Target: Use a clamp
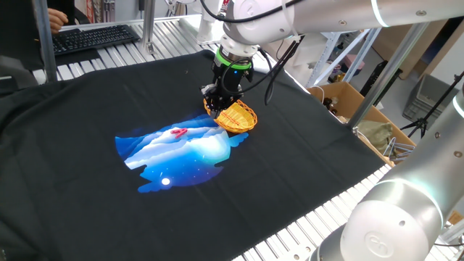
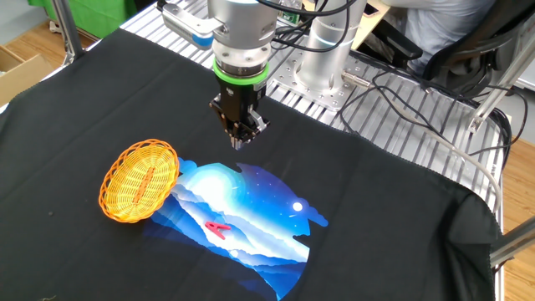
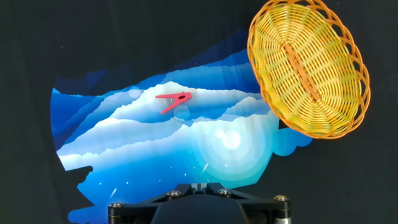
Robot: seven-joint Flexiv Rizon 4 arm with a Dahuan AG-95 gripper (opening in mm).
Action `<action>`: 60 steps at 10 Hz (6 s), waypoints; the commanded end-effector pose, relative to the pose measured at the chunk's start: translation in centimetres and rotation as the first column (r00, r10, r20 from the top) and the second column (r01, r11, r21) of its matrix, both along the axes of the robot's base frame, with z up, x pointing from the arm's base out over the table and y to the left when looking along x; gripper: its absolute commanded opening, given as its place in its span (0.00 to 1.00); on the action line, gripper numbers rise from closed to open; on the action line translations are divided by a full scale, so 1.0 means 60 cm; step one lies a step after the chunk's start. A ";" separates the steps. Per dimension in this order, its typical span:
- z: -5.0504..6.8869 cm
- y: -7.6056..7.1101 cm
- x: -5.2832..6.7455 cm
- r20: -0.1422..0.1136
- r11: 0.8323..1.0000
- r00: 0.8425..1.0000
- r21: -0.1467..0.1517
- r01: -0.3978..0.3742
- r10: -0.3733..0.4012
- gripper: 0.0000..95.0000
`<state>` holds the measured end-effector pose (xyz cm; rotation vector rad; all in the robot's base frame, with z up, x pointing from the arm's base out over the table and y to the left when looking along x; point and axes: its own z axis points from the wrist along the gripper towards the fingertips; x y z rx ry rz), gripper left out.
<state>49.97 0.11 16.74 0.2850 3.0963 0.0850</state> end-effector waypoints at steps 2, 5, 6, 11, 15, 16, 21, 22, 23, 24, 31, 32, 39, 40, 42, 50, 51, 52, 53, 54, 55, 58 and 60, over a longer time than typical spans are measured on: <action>0.000 0.000 0.000 0.000 1.000 1.000 0.000 0.000 0.000 0.00; 0.000 0.000 0.000 0.000 1.000 1.000 0.000 0.000 0.000 0.00; 0.000 0.000 0.000 0.000 1.000 1.000 0.000 0.000 0.000 0.00; -0.042 0.015 0.012 -0.002 0.993 0.993 0.008 0.118 -0.118 0.00; -0.049 0.017 0.015 -0.002 0.993 0.993 0.009 0.122 -0.122 0.00; -0.052 0.018 0.016 0.003 0.991 0.991 0.011 0.136 -0.136 0.00; -0.066 0.034 0.028 0.000 0.955 0.955 0.018 0.295 -0.295 0.00; -0.071 0.038 0.031 0.014 0.945 0.945 0.020 0.328 -0.328 0.00; -0.075 0.043 0.036 0.018 0.934 0.934 0.015 0.356 -0.357 0.00; -0.077 0.046 0.040 0.019 0.924 0.924 0.015 0.382 -0.382 0.00; -0.093 0.055 0.072 0.030 0.882 0.882 -0.021 0.471 -0.470 0.00; -0.096 0.057 0.077 0.030 0.872 0.872 -0.018 0.489 -0.489 0.00; -0.114 0.058 0.110 0.040 0.841 0.842 -0.028 0.540 -0.539 0.00; -0.117 0.058 0.114 0.045 0.841 0.842 -0.036 0.540 -0.538 0.00; -0.125 0.063 0.124 0.041 0.835 0.836 -0.037 0.549 -0.547 0.00; -0.151 0.078 0.157 0.057 0.837 0.839 -0.058 0.544 -0.541 0.00; -0.150 0.078 0.158 0.056 0.837 0.839 -0.058 0.544 -0.542 0.00; -0.149 0.078 0.159 0.056 0.837 0.839 -0.059 0.545 -0.542 0.00; -0.149 0.078 0.158 0.053 0.834 0.836 -0.056 0.549 -0.547 0.00; -0.149 0.078 0.158 0.053 0.834 0.836 -0.058 0.548 -0.546 0.00; -0.150 0.078 0.158 0.053 0.838 0.840 -0.058 0.542 -0.540 0.00; -0.150 0.078 0.158 0.046 0.850 0.852 -0.055 0.523 -0.521 0.00; -0.150 0.078 0.158 0.046 0.853 0.855 -0.050 0.519 -0.517 0.00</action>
